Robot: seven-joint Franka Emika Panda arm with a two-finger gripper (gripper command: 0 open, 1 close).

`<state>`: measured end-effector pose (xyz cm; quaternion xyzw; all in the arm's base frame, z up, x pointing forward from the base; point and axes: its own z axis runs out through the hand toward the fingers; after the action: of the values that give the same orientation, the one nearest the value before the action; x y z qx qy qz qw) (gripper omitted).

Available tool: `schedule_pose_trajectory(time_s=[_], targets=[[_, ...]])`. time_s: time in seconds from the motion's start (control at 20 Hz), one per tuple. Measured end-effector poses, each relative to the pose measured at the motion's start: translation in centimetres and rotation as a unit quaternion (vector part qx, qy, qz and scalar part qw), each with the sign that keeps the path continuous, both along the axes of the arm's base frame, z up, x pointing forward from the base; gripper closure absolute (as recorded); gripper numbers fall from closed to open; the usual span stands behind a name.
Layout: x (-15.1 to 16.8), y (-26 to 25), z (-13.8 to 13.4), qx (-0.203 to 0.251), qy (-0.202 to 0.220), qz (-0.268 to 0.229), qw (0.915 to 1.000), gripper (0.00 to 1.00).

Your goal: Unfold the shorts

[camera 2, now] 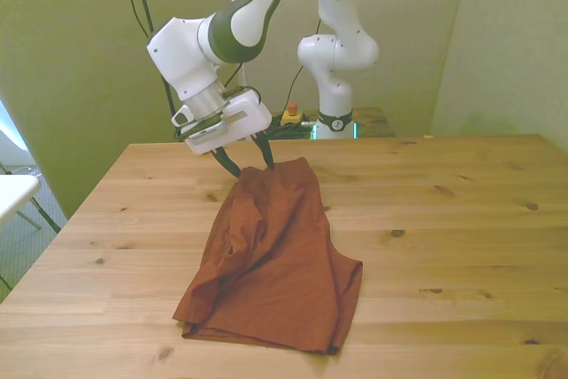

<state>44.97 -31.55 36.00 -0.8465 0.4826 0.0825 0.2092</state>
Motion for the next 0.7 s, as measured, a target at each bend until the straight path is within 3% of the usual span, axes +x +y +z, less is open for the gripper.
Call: schedule_pose_trajectory(time_s=[0.7], targets=[[-0.24,-0.41,-0.32,0.003,-0.005,0.016,0.9998,1.00]])
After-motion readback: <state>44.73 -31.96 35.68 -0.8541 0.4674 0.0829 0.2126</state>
